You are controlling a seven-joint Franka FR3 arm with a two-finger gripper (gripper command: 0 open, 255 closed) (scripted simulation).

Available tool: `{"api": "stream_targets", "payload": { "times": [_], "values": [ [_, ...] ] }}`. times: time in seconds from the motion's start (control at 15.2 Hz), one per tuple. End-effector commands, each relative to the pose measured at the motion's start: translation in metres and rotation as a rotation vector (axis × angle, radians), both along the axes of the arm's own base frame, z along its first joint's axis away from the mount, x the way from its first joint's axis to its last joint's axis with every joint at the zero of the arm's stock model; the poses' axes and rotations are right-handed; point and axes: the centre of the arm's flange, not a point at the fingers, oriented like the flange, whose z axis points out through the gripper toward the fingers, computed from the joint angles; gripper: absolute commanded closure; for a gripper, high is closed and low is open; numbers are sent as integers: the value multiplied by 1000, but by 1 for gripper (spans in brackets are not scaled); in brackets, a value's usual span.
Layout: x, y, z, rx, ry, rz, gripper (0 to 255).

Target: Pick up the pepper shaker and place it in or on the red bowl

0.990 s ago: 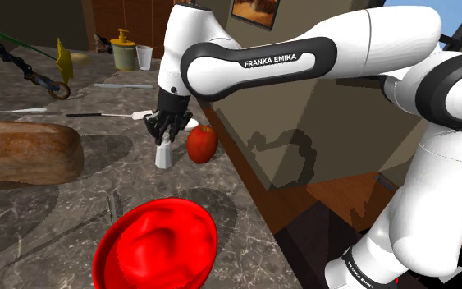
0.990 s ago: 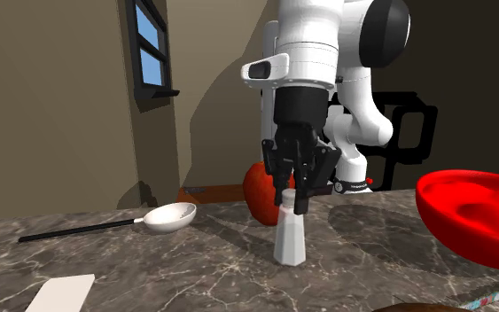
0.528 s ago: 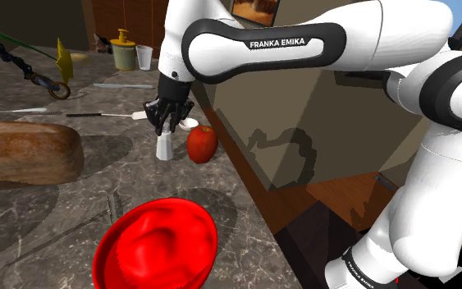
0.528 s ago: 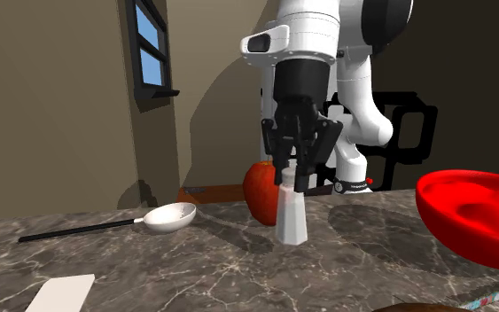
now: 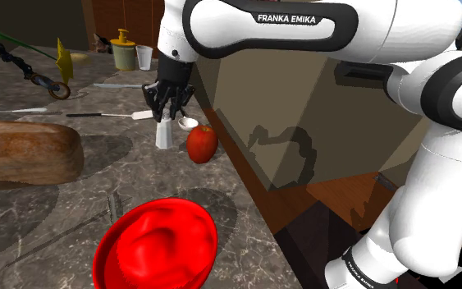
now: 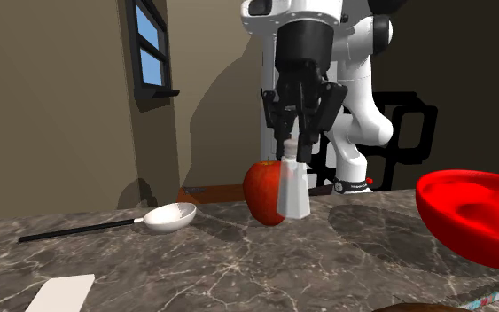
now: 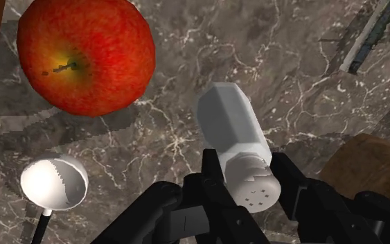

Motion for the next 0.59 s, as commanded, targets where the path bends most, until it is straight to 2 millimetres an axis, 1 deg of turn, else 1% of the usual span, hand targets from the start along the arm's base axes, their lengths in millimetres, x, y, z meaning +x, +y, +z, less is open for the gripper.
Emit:
{"api": "stream_targets", "payload": {
  "times": [0.0,0.53],
  "values": [
    [0,0,10,0,0,0,255],
    [0,0,52,0,0,0,255]
  ]
}}
